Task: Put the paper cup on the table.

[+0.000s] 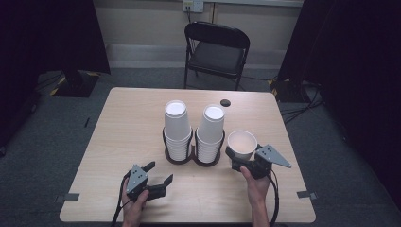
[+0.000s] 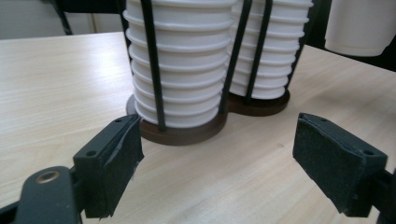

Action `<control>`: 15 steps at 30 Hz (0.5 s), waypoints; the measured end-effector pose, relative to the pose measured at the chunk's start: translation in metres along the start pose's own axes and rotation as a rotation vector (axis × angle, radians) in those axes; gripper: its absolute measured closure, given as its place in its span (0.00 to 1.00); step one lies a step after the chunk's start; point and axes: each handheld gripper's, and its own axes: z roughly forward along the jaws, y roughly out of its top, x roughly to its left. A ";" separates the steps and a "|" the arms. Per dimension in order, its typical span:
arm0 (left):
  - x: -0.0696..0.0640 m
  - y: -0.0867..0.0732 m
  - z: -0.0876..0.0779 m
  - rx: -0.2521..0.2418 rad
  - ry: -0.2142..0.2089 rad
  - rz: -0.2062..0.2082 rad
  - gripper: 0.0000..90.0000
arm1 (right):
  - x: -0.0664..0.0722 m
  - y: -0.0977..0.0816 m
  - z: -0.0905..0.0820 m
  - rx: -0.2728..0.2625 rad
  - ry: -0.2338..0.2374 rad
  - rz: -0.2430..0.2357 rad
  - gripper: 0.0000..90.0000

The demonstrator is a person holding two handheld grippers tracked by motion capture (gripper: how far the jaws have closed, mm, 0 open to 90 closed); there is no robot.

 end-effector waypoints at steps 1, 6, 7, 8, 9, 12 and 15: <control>0.000 0.000 0.000 -0.006 0.000 -0.001 0.17 | -0.002 0.002 0.001 0.000 -0.009 0.002 0.13; -0.002 0.000 0.001 0.004 0.025 0.031 0.17 | -0.018 0.008 0.013 0.009 -0.052 0.003 0.13; -0.002 0.000 0.001 0.004 0.028 0.031 0.17 | -0.022 0.008 0.017 0.012 -0.066 -0.004 0.13; -0.002 0.000 0.001 -0.004 0.030 0.022 0.17 | -0.024 0.009 0.018 0.017 -0.070 -0.006 0.13; -0.002 0.000 0.000 -0.014 0.032 0.012 0.17 | -0.027 0.009 0.021 0.020 -0.072 -0.001 0.13; -0.001 -0.001 -0.002 -0.032 0.030 0.001 0.17 | -0.034 0.008 0.027 0.020 -0.089 0.003 0.13; 0.000 -0.001 -0.002 -0.039 0.023 -0.013 0.18 | -0.041 0.004 0.034 0.017 -0.105 0.013 0.13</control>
